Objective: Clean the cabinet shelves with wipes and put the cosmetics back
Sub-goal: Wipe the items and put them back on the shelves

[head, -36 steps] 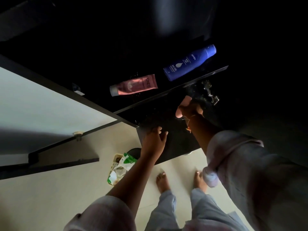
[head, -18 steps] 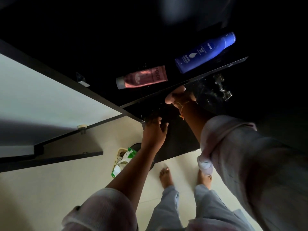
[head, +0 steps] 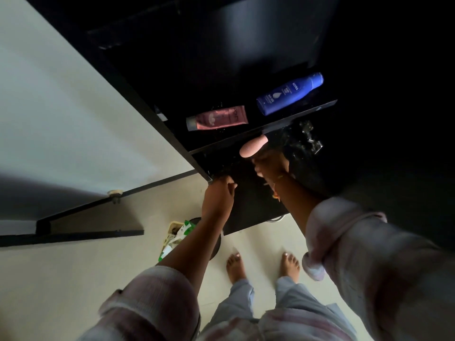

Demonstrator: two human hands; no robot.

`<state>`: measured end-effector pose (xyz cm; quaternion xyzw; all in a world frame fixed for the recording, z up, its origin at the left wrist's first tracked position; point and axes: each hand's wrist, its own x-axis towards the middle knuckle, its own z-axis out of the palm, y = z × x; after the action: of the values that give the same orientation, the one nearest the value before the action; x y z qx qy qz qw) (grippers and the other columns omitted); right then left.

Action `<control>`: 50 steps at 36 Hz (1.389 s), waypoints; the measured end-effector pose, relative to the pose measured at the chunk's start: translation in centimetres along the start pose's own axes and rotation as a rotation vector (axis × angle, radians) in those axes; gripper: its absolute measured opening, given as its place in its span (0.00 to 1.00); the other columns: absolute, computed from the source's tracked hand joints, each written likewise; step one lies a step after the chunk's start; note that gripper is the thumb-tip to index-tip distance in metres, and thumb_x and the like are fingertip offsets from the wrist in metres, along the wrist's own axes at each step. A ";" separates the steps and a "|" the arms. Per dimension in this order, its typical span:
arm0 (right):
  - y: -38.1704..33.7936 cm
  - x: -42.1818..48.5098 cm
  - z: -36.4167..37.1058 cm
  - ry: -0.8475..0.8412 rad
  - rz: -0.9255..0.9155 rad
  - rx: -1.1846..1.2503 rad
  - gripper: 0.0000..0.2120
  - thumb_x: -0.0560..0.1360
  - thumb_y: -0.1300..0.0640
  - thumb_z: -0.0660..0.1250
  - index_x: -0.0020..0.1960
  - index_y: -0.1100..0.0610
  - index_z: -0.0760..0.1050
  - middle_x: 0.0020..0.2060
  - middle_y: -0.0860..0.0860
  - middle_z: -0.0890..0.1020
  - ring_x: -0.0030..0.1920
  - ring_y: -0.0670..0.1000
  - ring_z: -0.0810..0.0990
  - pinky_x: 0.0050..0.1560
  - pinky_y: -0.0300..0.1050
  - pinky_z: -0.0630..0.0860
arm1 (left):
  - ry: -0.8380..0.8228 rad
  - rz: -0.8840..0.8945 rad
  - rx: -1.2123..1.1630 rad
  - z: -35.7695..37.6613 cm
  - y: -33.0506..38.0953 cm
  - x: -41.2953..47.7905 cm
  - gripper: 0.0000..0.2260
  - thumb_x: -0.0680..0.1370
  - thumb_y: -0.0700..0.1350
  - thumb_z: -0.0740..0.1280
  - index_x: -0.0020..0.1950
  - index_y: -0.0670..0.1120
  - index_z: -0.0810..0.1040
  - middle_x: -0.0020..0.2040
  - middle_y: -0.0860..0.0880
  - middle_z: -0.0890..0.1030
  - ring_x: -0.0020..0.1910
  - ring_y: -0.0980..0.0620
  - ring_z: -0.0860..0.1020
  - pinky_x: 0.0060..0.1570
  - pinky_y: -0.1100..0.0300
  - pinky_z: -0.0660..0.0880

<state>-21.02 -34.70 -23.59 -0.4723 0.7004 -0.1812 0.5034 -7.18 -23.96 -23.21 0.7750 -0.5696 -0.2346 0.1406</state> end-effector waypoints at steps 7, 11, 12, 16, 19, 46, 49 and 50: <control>1.7 -6.0 -1.1 -0.043 -0.220 -0.426 0.12 0.80 0.50 0.61 0.48 0.56 0.79 0.44 0.56 0.84 0.46 0.56 0.83 0.50 0.49 0.80 | 0.005 0.085 0.064 -2.4 0.2 -2.3 0.10 0.82 0.48 0.58 0.56 0.48 0.78 0.48 0.49 0.84 0.48 0.53 0.82 0.46 0.63 0.77; 2.2 -8.6 -1.7 0.083 -0.343 -0.591 0.12 0.79 0.55 0.58 0.58 0.52 0.77 0.53 0.57 0.82 0.53 0.60 0.81 0.55 0.51 0.78 | -0.032 0.145 0.106 -2.9 -0.2 -3.5 0.13 0.82 0.45 0.58 0.66 0.48 0.73 0.56 0.48 0.82 0.55 0.52 0.81 0.54 0.61 0.77; 2.3 -9.1 -1.9 0.113 -0.382 -0.631 0.13 0.79 0.54 0.57 0.59 0.52 0.77 0.53 0.57 0.82 0.53 0.60 0.82 0.54 0.51 0.79 | -0.046 0.155 0.117 -3.0 -0.2 -3.8 0.15 0.82 0.45 0.57 0.69 0.48 0.71 0.58 0.47 0.81 0.57 0.51 0.80 0.57 0.58 0.77; 2.4 -11.3 -2.7 0.179 -0.482 -0.802 0.16 0.77 0.50 0.60 0.63 0.53 0.74 0.57 0.54 0.80 0.56 0.58 0.79 0.54 0.54 0.78 | -0.056 0.271 0.190 -3.2 -0.1 -5.0 0.21 0.82 0.45 0.59 0.75 0.46 0.64 0.70 0.45 0.72 0.69 0.50 0.71 0.66 0.57 0.70; 2.9 -13.0 -3.3 0.196 -0.457 -0.805 0.21 0.76 0.47 0.63 0.67 0.53 0.71 0.63 0.53 0.75 0.62 0.57 0.76 0.59 0.52 0.76 | -0.068 0.346 0.288 -3.4 0.1 -6.1 0.27 0.81 0.50 0.62 0.77 0.44 0.58 0.75 0.43 0.64 0.74 0.47 0.63 0.70 0.55 0.65; 20.7 -22.9 -17.9 0.610 0.365 0.332 0.31 0.73 0.54 0.68 0.71 0.61 0.59 0.67 0.61 0.70 0.66 0.63 0.70 0.66 0.57 0.69 | -0.113 0.094 0.139 4.0 8.4 -20.1 0.33 0.77 0.54 0.67 0.75 0.39 0.60 0.72 0.40 0.68 0.71 0.44 0.66 0.70 0.55 0.61; 20.8 -23.4 -18.9 0.569 0.171 0.271 0.23 0.73 0.57 0.64 0.66 0.52 0.63 0.59 0.57 0.77 0.57 0.62 0.76 0.58 0.55 0.74 | -0.111 0.074 0.129 4.5 8.5 -21.4 0.34 0.77 0.53 0.67 0.76 0.40 0.58 0.73 0.41 0.66 0.72 0.44 0.64 0.70 0.56 0.60; 20.8 -23.5 -19.1 0.552 0.143 0.247 0.22 0.73 0.57 0.62 0.66 0.51 0.64 0.57 0.56 0.78 0.55 0.62 0.77 0.56 0.55 0.75 | -0.110 0.069 0.123 4.6 8.6 -21.6 0.34 0.77 0.53 0.68 0.76 0.40 0.58 0.73 0.41 0.66 0.72 0.44 0.64 0.69 0.55 0.61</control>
<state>-46.64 -9.00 -18.04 -0.2900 0.8149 -0.3506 0.3591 -21.78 -5.91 -18.56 0.7482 -0.6160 -0.2363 0.0693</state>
